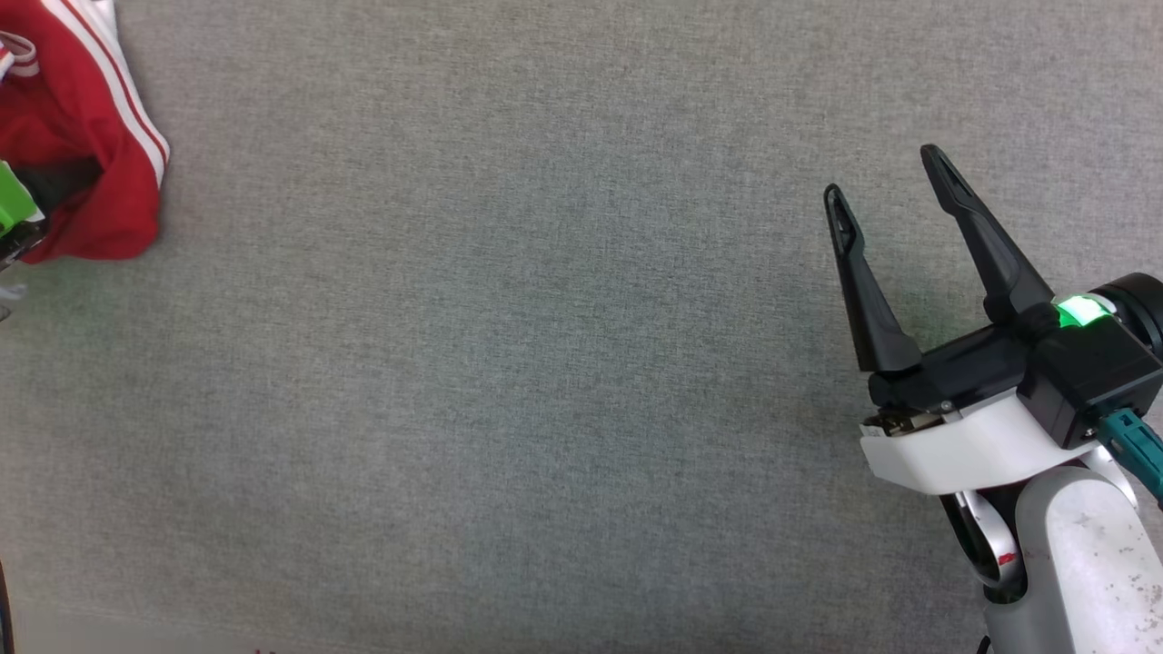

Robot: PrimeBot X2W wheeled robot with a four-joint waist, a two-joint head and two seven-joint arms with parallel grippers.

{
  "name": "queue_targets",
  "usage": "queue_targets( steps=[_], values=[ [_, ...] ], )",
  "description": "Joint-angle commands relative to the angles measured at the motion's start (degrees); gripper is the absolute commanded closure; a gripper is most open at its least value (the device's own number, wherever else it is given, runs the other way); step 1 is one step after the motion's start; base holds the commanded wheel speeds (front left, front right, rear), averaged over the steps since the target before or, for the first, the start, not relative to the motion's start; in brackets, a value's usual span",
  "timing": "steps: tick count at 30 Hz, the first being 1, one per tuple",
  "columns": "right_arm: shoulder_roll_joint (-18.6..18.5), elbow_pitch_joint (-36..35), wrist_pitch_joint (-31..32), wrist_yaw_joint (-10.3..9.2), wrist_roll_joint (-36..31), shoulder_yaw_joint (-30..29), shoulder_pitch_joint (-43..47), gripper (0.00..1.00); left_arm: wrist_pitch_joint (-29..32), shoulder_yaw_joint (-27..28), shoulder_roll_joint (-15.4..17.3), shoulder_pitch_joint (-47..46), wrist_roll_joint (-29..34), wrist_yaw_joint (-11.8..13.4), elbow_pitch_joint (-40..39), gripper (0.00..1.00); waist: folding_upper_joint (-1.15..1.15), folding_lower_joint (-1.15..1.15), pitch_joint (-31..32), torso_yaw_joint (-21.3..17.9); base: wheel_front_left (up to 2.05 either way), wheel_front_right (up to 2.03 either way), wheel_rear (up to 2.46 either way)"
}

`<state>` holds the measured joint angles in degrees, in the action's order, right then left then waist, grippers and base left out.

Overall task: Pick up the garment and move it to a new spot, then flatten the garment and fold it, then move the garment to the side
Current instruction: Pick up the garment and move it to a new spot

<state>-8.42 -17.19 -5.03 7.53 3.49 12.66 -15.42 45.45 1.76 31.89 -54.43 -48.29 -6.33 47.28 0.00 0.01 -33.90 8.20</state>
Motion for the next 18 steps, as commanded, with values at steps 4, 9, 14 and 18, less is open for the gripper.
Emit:
queue_targets(
  steps=[4,9,14,18],
  values=[
    [-0.2,-0.5,0.3,-0.04,-0.6,-0.5,-0.5,0.00,-1.4,-1.0,-0.9,-0.9,-0.4,-0.7,2.5,1.00,0.00,-0.01,-0.8,-0.4,0.00,0.00,0.00],
    [0.0,0.8,-0.1,-0.04,-0.5,-0.8,-0.3,0.00,-5.7,-1.9,-0.3,-1.6,-0.1,-1.0,3.3,1.00,0.00,-0.01,1.2,0.1,0.00,0.00,0.00],
    [0.7,3.2,-1.6,-0.04,0.2,-1.3,0.2,0.00,-11.1,-3.7,0.9,-2.5,0.1,-1.1,0.6,1.00,0.00,-0.01,5.7,0.4,0.00,0.00,0.00],
    [1.7,5.4,-3.2,-0.04,1.2,-2.8,1.2,0.00,-16.1,-4.6,1.6,-3.1,-0.8,-1.1,-3.3,1.00,0.00,-0.01,9.8,0.5,0.00,0.00,0.00]
  ],
)
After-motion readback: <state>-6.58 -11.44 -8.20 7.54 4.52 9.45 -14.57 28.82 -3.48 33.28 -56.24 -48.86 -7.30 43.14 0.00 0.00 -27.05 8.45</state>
